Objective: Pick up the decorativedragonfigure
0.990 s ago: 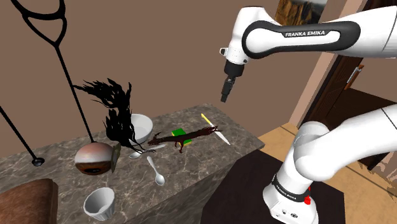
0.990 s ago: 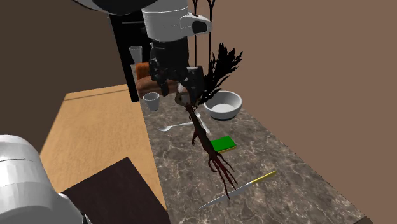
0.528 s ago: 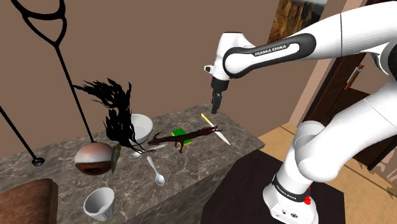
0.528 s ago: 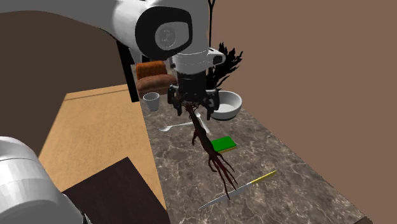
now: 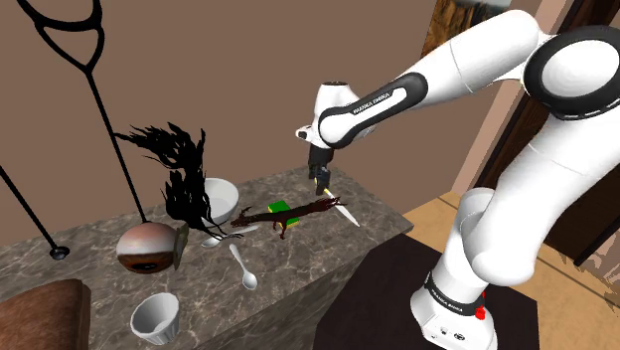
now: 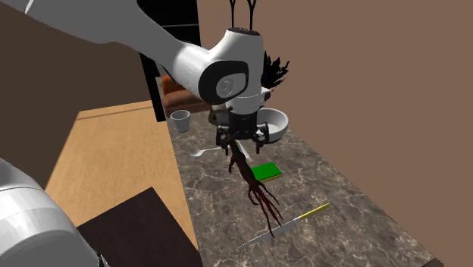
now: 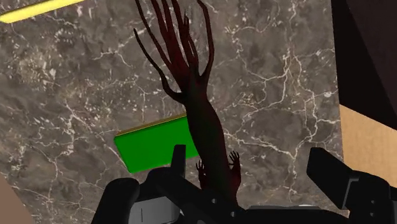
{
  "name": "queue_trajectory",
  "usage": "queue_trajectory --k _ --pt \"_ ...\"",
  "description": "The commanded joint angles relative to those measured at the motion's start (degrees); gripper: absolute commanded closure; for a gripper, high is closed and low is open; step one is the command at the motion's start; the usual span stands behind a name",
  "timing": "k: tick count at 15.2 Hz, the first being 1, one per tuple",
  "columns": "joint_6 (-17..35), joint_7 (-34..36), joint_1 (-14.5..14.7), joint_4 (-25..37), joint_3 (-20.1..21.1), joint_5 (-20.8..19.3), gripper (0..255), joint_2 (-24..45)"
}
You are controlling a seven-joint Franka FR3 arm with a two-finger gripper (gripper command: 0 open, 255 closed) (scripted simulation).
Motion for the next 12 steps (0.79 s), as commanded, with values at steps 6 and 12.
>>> queue_trajectory --k 6,12 --pt "8.70 -19.42 2.76 5.38 0.40 7.61 0 16.35" --pt "12.57 -21.86 2.30 5.17 1.29 10.10 0 20.33"
